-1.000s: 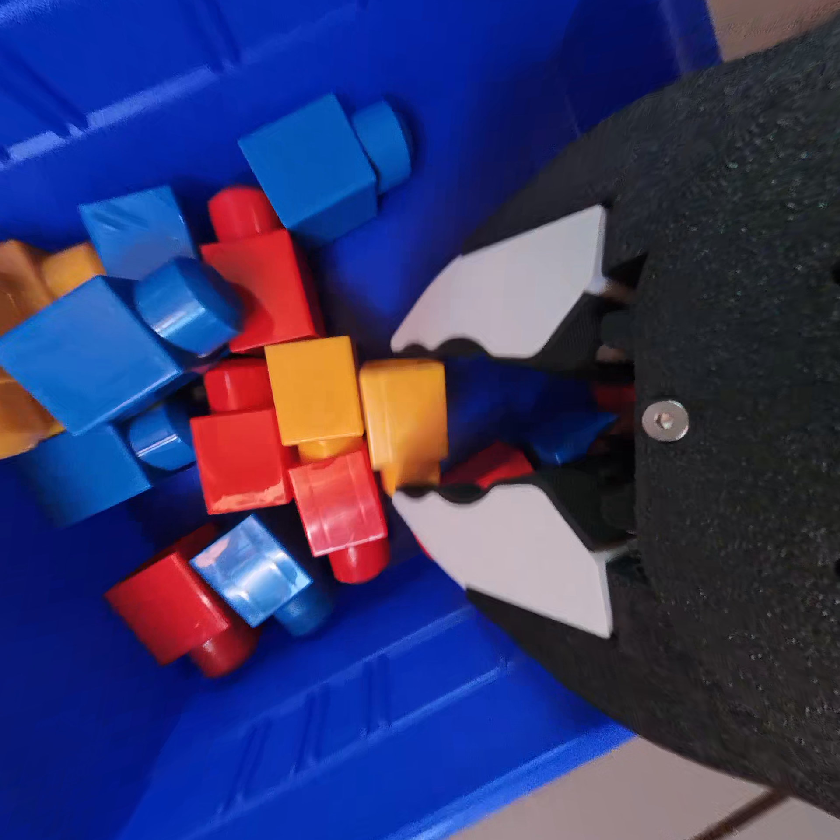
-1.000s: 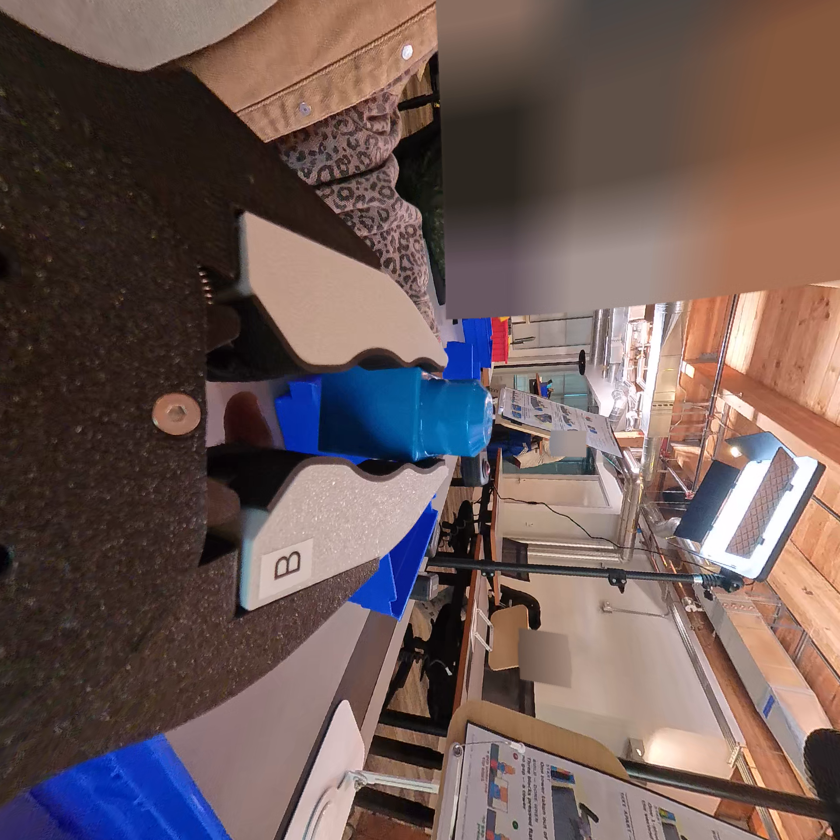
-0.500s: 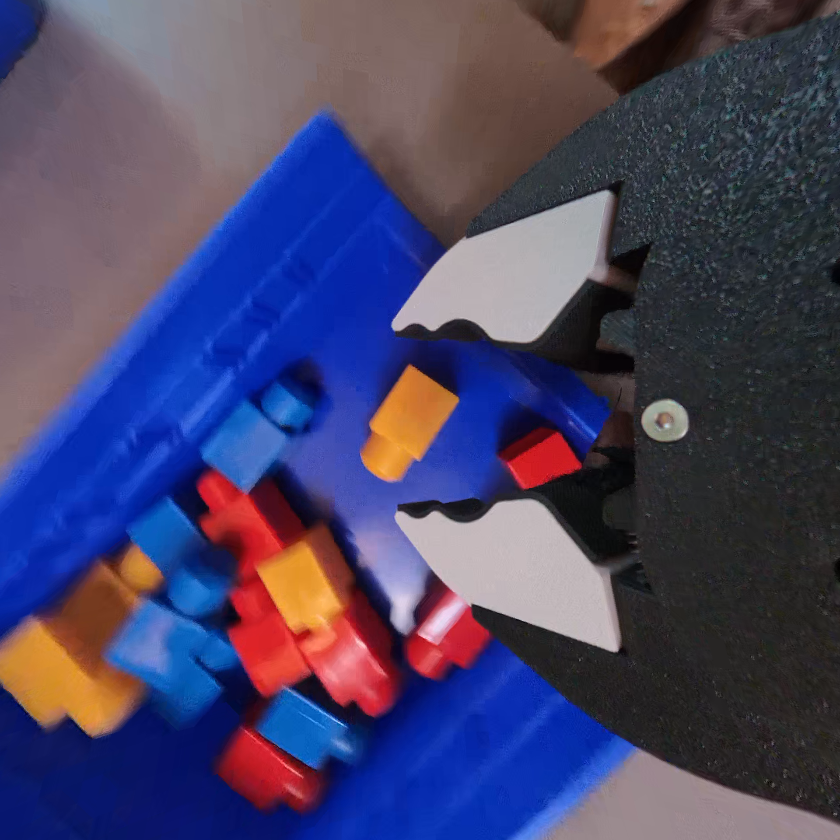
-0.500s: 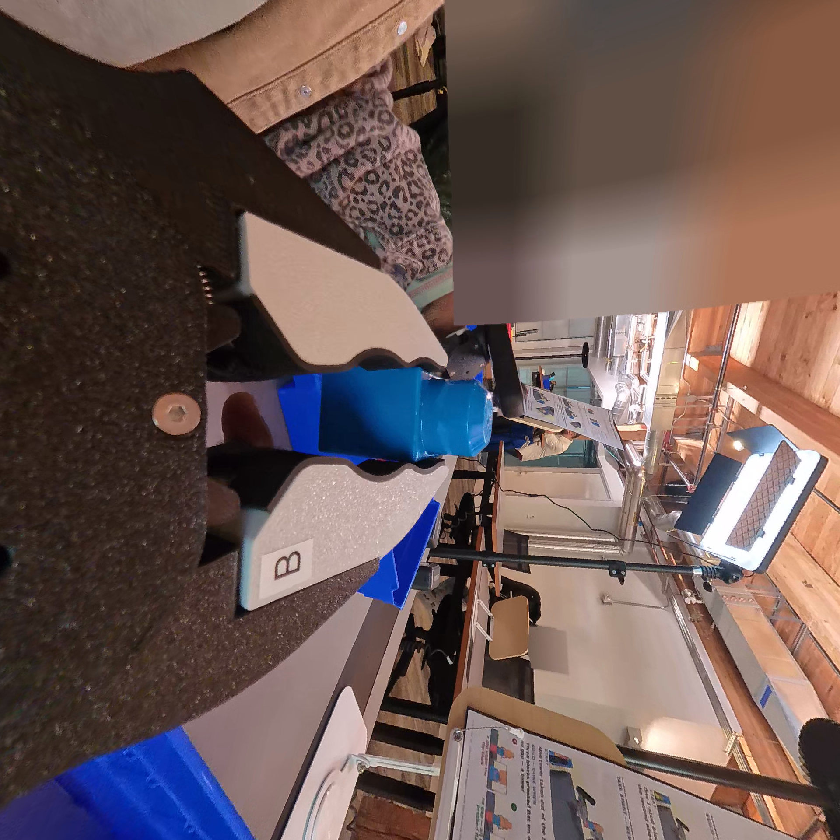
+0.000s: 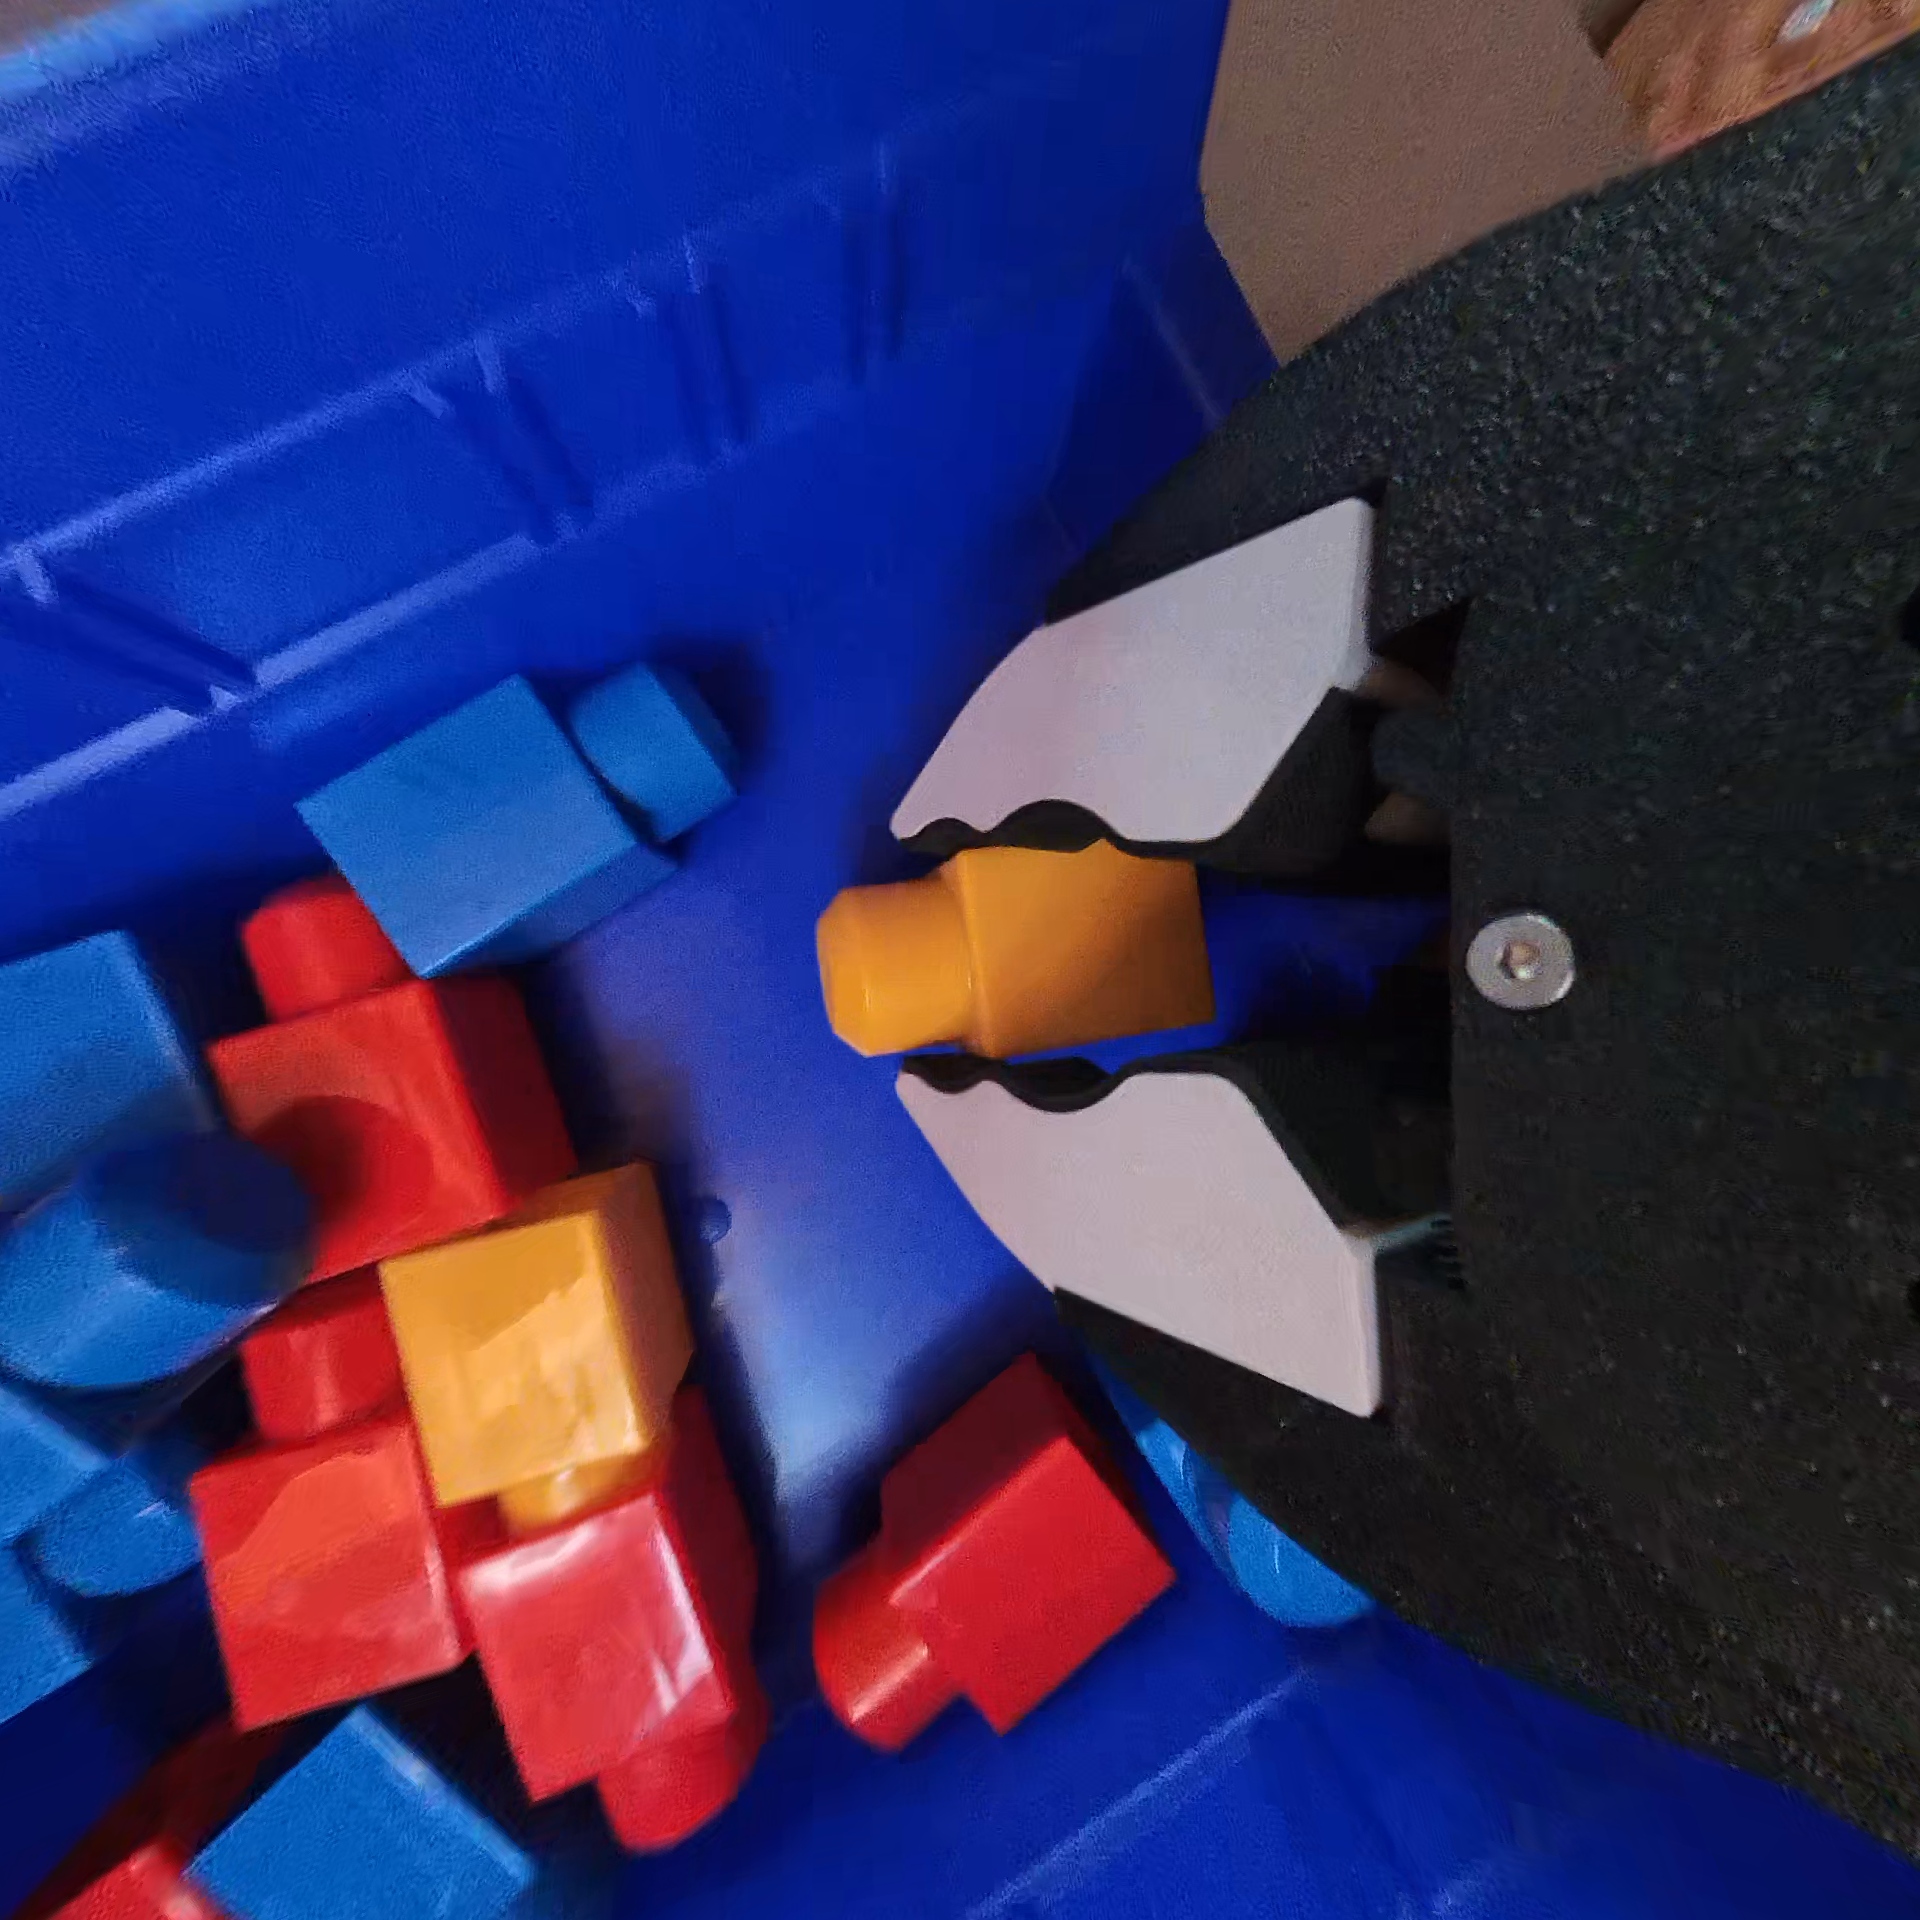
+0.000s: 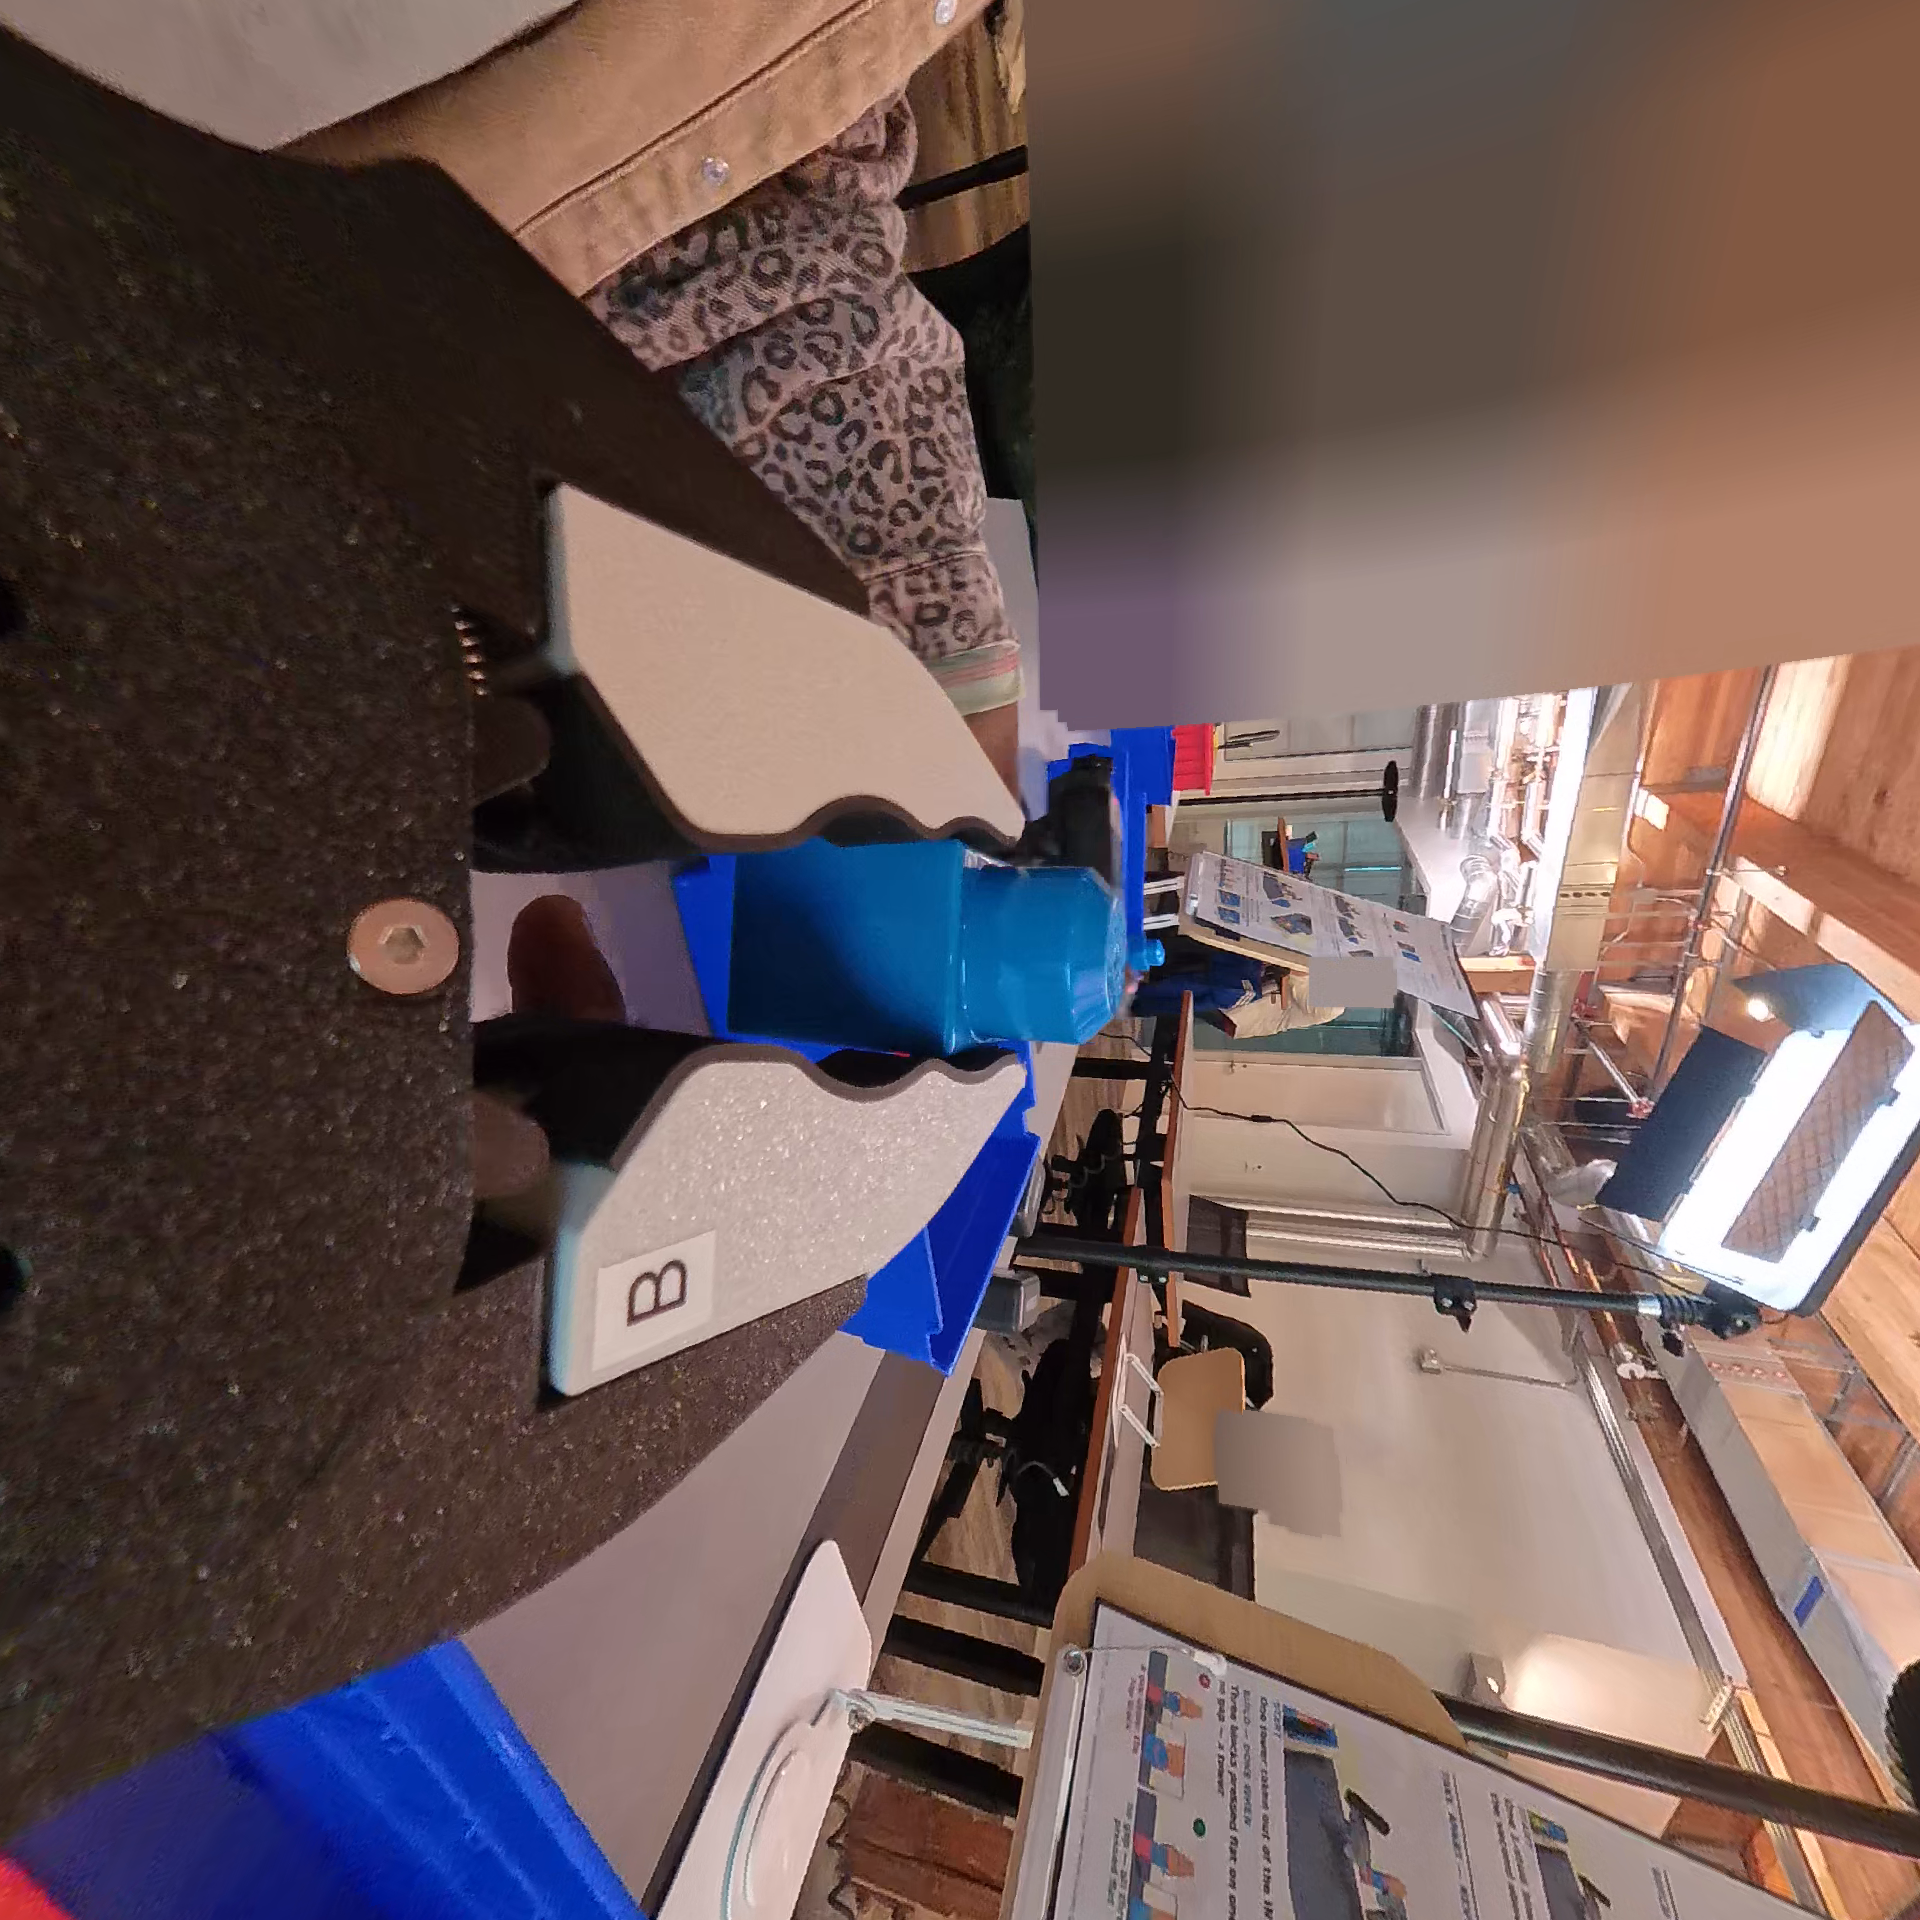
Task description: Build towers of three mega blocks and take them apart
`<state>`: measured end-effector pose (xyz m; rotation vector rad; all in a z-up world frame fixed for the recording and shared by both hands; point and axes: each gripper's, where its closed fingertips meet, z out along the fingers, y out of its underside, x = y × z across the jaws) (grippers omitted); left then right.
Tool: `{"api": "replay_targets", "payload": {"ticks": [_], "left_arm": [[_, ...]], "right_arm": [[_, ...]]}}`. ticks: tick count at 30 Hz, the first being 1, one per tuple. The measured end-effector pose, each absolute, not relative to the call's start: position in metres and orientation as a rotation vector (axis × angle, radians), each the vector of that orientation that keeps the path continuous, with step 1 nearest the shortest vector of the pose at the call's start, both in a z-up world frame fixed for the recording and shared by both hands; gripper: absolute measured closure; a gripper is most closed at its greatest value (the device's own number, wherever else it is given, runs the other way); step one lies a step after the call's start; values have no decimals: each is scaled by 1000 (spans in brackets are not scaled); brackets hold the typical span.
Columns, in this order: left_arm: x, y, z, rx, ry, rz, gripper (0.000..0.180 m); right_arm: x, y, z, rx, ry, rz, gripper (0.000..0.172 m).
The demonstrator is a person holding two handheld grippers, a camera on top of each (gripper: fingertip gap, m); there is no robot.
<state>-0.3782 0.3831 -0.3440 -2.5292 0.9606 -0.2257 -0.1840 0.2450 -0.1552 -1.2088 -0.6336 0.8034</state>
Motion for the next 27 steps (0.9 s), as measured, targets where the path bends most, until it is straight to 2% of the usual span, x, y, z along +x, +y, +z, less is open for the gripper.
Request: {"api": "replay_targets", "payload": {"ticks": [1, 4, 7, 9, 14, 27], "left_arm": [[-377, 389, -333, -2443, 958, -230, 143], [-339, 393, -256, -1907, 880, -571, 144], [-303, 336, -150, -1267, 678, -1243, 144], [-296, 301, -120, -996, 588, -1521, 144], [-258, 267, -131, -913, 707, -1623, 144], [-216, 236, -151, -960, 903, -1664, 144]], "right_arm": [[-186, 245, -157, -1219, -647, 804, 136], [-196, 245, -168, -1259, -687, 842, 136], [-212, 246, -183, -1318, -706, 911, 136], [-226, 243, -192, -1350, -729, 980, 136], [-252, 229, -204, -1424, -761, 1207, 136], [-247, 230, -202, -1415, -733, 1212, 136]]}}
